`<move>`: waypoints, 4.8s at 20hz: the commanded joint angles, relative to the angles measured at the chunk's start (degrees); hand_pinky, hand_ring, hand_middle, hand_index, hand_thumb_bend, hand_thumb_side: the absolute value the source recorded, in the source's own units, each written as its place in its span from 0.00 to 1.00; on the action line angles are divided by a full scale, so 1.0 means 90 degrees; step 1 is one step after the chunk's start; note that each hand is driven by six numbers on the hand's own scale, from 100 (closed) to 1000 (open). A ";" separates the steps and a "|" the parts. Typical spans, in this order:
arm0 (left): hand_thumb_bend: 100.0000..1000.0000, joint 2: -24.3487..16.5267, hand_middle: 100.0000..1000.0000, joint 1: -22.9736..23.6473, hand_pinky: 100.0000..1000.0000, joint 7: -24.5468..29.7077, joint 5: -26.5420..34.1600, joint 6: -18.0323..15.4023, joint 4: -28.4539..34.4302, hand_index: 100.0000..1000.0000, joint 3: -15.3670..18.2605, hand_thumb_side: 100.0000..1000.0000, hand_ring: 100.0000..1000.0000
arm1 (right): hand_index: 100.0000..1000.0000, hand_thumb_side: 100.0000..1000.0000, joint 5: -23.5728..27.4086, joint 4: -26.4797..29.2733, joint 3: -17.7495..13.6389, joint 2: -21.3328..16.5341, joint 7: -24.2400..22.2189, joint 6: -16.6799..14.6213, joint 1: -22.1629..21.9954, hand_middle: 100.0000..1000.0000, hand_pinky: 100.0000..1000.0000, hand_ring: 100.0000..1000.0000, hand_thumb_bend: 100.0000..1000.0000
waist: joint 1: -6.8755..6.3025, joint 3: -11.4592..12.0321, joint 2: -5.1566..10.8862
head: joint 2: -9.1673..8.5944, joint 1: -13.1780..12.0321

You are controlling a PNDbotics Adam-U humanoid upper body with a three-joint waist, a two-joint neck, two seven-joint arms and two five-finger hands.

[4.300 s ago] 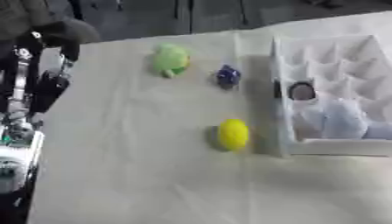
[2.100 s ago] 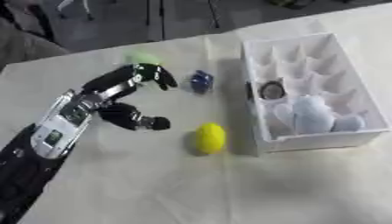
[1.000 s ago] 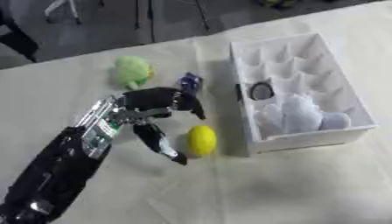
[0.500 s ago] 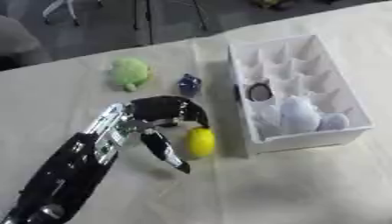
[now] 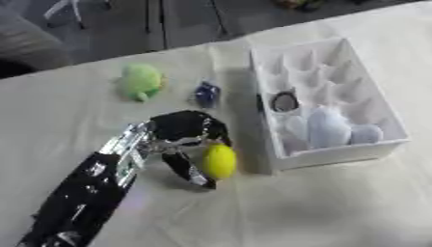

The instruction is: Pick up objects on the table and place them in the box.

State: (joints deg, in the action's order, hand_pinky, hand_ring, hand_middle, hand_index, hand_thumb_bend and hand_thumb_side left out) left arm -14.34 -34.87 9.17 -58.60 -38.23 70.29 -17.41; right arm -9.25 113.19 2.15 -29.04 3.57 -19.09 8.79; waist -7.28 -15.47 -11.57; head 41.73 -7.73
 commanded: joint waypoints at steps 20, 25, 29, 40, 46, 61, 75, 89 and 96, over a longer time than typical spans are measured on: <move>0.00 0.0049 0.42 -0.0988 0.66 -0.1315 0.2696 0.1245 0.0023 0.55 0.0848 0.52 0.32 | 0.91 0.73 0.0213 0.0156 0.0094 -0.0200 -0.0125 -0.0114 0.0397 0.68 0.72 0.53 0.28 | 0.0100 -0.0503 -0.0009 | -0.0152 -0.0242; 0.09 0.0189 0.46 -0.1322 0.67 -0.1381 0.2571 0.1044 -0.0281 0.59 0.0980 0.56 0.36 | 0.91 0.73 0.0372 0.0156 0.0182 -0.0212 -0.0265 -0.0199 0.0657 0.68 0.72 0.53 0.27 | 0.0051 -0.0889 -0.0075 | -0.0226 -0.0397; 0.36 0.0330 0.54 -0.1451 0.69 -0.1532 0.1840 0.0851 -0.0543 0.65 0.1072 0.62 0.43 | 0.90 0.73 0.0497 0.0156 0.0265 -0.0195 -0.0385 -0.0246 0.0813 0.68 0.72 0.53 0.28 | 0.0015 -0.1139 -0.0122 | -0.0285 -0.0484; 0.97 0.0535 0.95 -0.1420 1.00 -0.1814 -0.0223 0.1125 -0.0792 0.92 0.1216 0.91 0.90 | 0.90 0.73 0.0551 0.0156 0.0325 -0.0145 -0.0514 -0.0262 0.0843 0.68 0.72 0.53 0.30 | 0.0004 -0.1343 -0.0159 | -0.0358 -0.0498; 0.68 0.0507 0.88 -0.1172 1.00 -0.2392 0.0348 0.1557 -0.0595 0.86 0.1459 0.84 0.81 | 0.91 0.73 0.0518 0.0156 0.0284 -0.0143 -0.0485 -0.0243 0.0777 0.68 0.72 0.53 0.30 | 0.0013 -0.1195 -0.0160 | -0.0355 -0.0425; 0.47 -0.0989 0.75 0.1949 0.94 -0.1753 0.6340 0.2245 0.3311 0.77 0.2986 0.88 0.68 | 0.91 0.73 0.0200 0.0156 0.0019 -0.0224 -0.0148 -0.0022 0.0305 0.67 0.72 0.53 0.31 | 0.0075 -0.0286 -0.0044 | -0.0098 -0.0120; 0.50 -0.0724 0.75 0.2650 0.95 -0.1766 0.6308 0.2281 0.3884 0.77 0.3485 0.80 0.68 | 0.91 0.72 0.0097 0.0156 -0.0021 -0.0176 -0.0065 0.0001 0.0245 0.67 0.72 0.52 0.30 | 0.0126 -0.0133 -0.0085 | -0.0102 -0.0018; 0.48 -0.0565 0.74 0.2727 0.95 -0.1704 0.6080 0.2377 0.3975 0.78 0.3565 0.83 0.67 | 0.91 0.72 0.0102 0.0156 -0.0032 -0.0173 -0.0054 0.0025 0.0240 0.67 0.72 0.52 0.29 | 0.0107 -0.0095 -0.0071 | -0.0143 0.0091; 0.49 -0.0532 0.74 0.2745 0.95 -0.1674 0.6039 0.2356 0.4025 0.78 0.3619 0.82 0.67 | 0.91 0.72 0.0115 0.0156 -0.0037 -0.0170 -0.0055 0.0039 0.0236 0.67 0.72 0.52 0.29 | 0.0093 -0.0064 -0.0052 | -0.0180 0.0147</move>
State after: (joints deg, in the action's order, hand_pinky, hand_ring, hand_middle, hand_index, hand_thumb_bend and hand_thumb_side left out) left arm -18.49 -10.03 -6.07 -4.02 -16.96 105.33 14.42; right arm -8.04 113.19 2.48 -29.56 2.94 -18.91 10.57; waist -7.27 -16.12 -12.71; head 40.72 -6.63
